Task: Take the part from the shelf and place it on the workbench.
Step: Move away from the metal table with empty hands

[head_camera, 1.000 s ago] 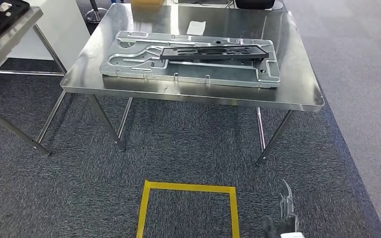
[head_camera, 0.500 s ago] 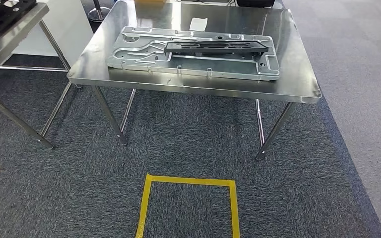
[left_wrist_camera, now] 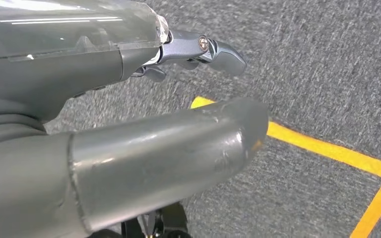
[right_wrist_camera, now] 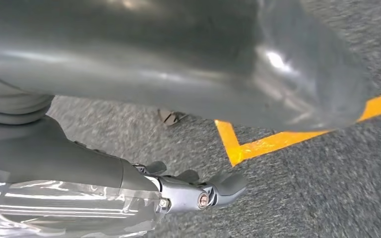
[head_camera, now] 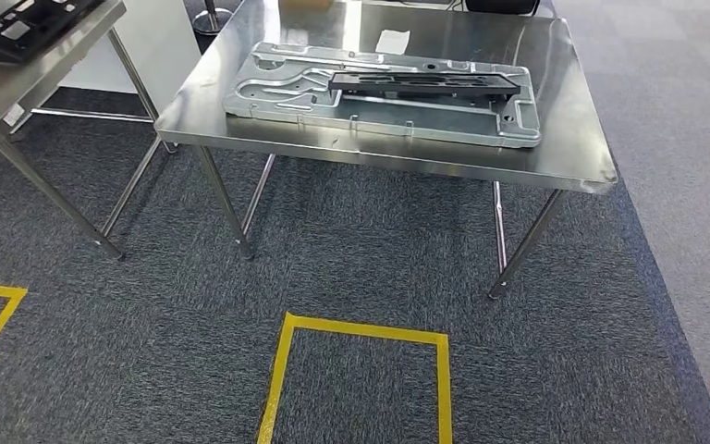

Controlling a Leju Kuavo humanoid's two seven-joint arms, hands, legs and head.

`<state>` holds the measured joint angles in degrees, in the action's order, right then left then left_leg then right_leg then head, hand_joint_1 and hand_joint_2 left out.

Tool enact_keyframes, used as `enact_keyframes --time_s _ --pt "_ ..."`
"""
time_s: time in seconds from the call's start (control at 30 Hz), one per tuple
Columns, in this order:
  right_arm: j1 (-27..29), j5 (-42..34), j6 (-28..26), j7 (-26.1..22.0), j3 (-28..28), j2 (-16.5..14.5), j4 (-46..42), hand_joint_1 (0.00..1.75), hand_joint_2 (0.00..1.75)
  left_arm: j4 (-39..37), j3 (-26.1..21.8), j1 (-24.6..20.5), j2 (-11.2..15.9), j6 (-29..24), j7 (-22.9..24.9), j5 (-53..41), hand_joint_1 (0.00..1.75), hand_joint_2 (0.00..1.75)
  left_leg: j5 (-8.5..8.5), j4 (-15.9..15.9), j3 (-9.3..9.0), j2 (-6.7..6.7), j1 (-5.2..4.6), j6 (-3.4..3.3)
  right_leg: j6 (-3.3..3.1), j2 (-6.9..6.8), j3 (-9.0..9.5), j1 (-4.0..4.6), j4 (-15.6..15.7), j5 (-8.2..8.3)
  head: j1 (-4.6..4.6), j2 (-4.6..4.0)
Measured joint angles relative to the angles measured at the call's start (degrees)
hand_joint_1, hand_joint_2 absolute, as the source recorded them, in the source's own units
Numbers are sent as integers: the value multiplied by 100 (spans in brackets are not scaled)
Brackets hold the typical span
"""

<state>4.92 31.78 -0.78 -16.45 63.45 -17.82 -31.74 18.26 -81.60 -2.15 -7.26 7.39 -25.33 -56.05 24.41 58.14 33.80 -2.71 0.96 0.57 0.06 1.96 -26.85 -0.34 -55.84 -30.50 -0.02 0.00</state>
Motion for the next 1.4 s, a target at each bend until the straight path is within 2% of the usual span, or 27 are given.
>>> enact_keyframes --time_s 0.07,0.17,0.2,0.23,0.27,0.33,0.4,0.43,0.5,0.57,0.6,0.67,0.7,0.73,0.77,0.8,0.87,0.9,0.97,1.03,1.1,1.17,1.2,1.23,1.27,1.33,1.4 --pt "-35 191 35 14 46 39 125 0 0 32 -7 7 -21 8 3 -30 0 0 131 163 89 48 2 48 -80 -108 -17 -27 56 77 -21 0" --pt "-59 440 56 59 121 71 271 0 0 103 -10 6 -65 47 6 -86 0 0 765 1191 488 189 12 101 -142 -284 -91 -16 55 126 -69 -1" --pt "-59 498 56 77 140 78 304 0 0 131 -10 11 -81 63 7 -107 0 0 900 1500 585 205 14 117 -145 -339 -119 -5 36 128 -70 -1" --pt "-63 536 56 90 156 82 331 0 0 161 -9 21 -97 79 7 -126 0 0 923 1613 585 220 14 126 -145 -393 -140 1 13 127 -71 0" --pt "-69 559 56 99 171 86 353 0 0 186 -9 32 -111 89 7 -133 0 0 842 1500 473 239 14 126 -141 -442 -154 5 -9 124 -72 0" --pt "-88 575 56 111 195 91 395 0 0 231 -8 41 -133 99 7 -139 0 0 554 747 6 370 7 96 -117 -534 -163 11 -56 107 -73 0" --pt "-107 580 56 116 219 95 427 0 0 269 -8 30 -150 102 5 -138 0 0 415 127 -317 529 -33 14 -66 -612 -175 38 -107 79 -66 0" --pt "-119 580 56 117 229 98 437 0 0 286 -8 29 -158 102 5 -137 0 0 423 19 -353 566 -55 -30 -41 -646 -180 50 -120 73 -57 -1" --pt "-148 581 56 119 241 103 450 0 0 308 -9 45 -175 102 4 -137 0 0 401 -5 -327 487 -65 -106 10 -710 -176 61 -119 73 -45 -1" --pt "-162 585 56 120 244 116 458 0 0 322 -10 56 -202 102 5 -137 0 0 347 -50 -325 415 -37 -183 77 -592 -226 44 -255 -55 -28 0" --pt "-164 599 57 123 244 122 463 0 0 331 -10 52 -217 103 5 -138 0 0 315 -72 -318 378 -20 -222 109 -480 -320 30 -465 -208 -13 -1" --pt "-157 699 73 154 253 129 479 0 0 367 -10 39 -240 128 9 -162 0 0 277 -73 -275 300 -14 -264 152 -273 -667 -2 -1195 -612 10 0" --pt "-156 775 86 179 264 129 485 0 0 396 -10 36 -254 151 13 -188 0 0 266 -69 -256 255 -15 -270 166 -243 -834 -13 -1535 -740 9 0" --pt "-154 880 105 215 287 130 489 0 0 436 -11 38 -274 185 23 -224 0 0 259 -66 -244 203 -16 -268 178 -230 -940 -25 -1745 -770 9 0" --pt "-154 1011 129 256 321 130 489 0 0 491 -15 41 -309 229 36 -268 0 0 254 -59 -239 143 -16 -263 183 -222 -935 -37 -1721 -669 9 0" --pt "-154 1152 152 298 358 130 489 0 0 556 -21 44 -346 274 49 -306 0 0 252 -50 -240 80 -16 -254 180 -198 -824 -51 -1478 -472 10 0" --pt "-147 1471 200 386 439 129 486 0 0 709 -36 42 -449 384 85 -381 0 0 255 -13 -223 -43 -24 -221 155 19 -476 -77 -707 -59 13 -1" --pt "-146 1613 218 423 479 126 483 0 0 795 -43 36 -498 441 108 -411 0 0 255 13 -198 -100 -32 -192 137 137 -355 -86 -416 43 12 -1" --pt "-150 1875 252 485 571 115 463 0 0 1012 -67 33 -620 563 159 -473 0 0 240 43 -134 -207 -34 -110 96 237 -290 -71 -206 61 13 0" --pt "-161 2102 285 538 665 85 425 0 0 1292 -114 56 -767 699 214 -523 0 0 230 54 -87 -267 -15 -28 25 112 -288 -75 -169 87 14 0" --pt "-165 2299 316 575 755 51 373 0 0 1553 -150 73 -911 826 266 -553 0 0 416 310 34 -98 -12 21 -61 -32 -277 -92 -119 124 -29 -1" --pt "-162 2502 353 591 862 33 335 0 0 1748 -166 69 -1011 913 298 -563 0 0 824 990 323 138 -11 56 -105 -194 -282 -73 -109 127 -79 -1" --pt "-164 2605 374 587 925 28 324 0 0 1825 -177 65 -1047 936 308 -566 0 0 997 1359 475 190 -6 75 -112 -281 -286 -59 -112 124 -89 0" --pt "-172 2699 389 572 985 26 317 0 0 1877 -195 66 -1066 945 312 -571 0 0 1077 1598 559 215 -4 88 -116 -365 -288 -48 -114 119 -87 0" --pt "-184 2785 398 551 1043 26 309 0 0 1911 -219 70 -1081 942 315 -581 0 0 1048 1636 545 232 -1 94 -117 -443 -287 -41 -118 114 -89 -1" --pt "-213 2955 400 514 1138 25 303 0 0 1940 -266 77 -1081 911 312 -614 0 0 734 1066 196 325 0 79 -99 -581 -270 -35 -132 96 -90 -1" --pt "-230 3142 382 496 1210 25 300 0 0 1942 -287 65 -1072 861 296 -640 0 0 492 311 -210 552 -31 21 -50 -704 -246 -9 -156 63 -89 -1"
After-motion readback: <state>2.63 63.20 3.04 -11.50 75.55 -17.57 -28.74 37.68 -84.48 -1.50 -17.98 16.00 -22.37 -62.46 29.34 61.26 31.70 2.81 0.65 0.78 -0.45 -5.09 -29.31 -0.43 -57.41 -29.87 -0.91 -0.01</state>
